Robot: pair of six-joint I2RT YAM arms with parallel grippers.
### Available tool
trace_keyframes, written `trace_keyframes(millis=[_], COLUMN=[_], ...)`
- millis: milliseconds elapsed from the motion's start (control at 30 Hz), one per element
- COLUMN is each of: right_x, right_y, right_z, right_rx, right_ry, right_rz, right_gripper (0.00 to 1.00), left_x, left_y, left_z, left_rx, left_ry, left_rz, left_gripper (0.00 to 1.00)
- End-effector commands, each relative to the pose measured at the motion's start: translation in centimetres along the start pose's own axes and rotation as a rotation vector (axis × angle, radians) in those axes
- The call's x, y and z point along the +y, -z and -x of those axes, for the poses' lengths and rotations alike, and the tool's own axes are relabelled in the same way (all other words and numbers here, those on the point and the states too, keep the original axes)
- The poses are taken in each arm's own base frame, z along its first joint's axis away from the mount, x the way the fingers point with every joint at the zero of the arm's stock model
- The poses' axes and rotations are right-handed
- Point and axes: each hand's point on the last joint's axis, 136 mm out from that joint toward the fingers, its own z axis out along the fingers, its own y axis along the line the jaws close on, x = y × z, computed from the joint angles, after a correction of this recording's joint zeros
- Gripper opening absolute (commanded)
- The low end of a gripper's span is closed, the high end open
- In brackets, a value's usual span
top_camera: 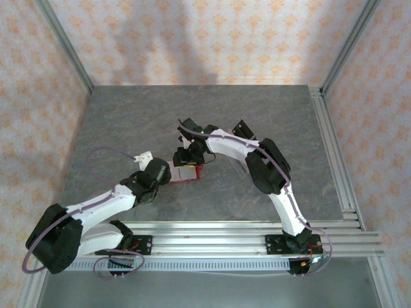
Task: Put the credit cards into the card holder
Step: Flip over the card slot in the card holder.
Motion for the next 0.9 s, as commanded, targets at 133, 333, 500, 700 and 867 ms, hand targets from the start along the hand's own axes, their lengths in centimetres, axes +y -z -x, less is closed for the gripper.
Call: trace_keyframes(millis=[133, 333, 500, 700, 867], right_x=[3.2, 4.4, 4.5, 3.6, 4.9], right_y=[1.5, 0.4, -2.0, -4.7, -3.5], right_z=[0.9, 0.9, 0.8, 0.5, 1.2], right_rx=[-0.034, -0.017, 0.032, 0.095, 0.074], right_ry=[0.031, 0.034, 0.039, 0.026, 0.051], right_rz=[0.039, 0.047, 0.021, -0.001, 0.025], right_gripper=[0.48, 0.48, 0.48, 0.48, 0.48], left_x=[3.6, 4.3, 4.5, 4.4, 4.3], left_y=[2.0, 3.1, 3.5, 3.7, 3.8], left_z=[0.1, 0.7, 0.8, 0.8, 0.8], left_rx=[-0.043, -0.07, -0.077, -0.069, -0.062], left_ry=[0.031, 0.045, 0.057, 0.062, 0.053], left_rz=[0.076, 0.072, 0.065, 0.058, 0.058], left_gripper=[0.65, 0.65, 0.65, 0.65, 0.65])
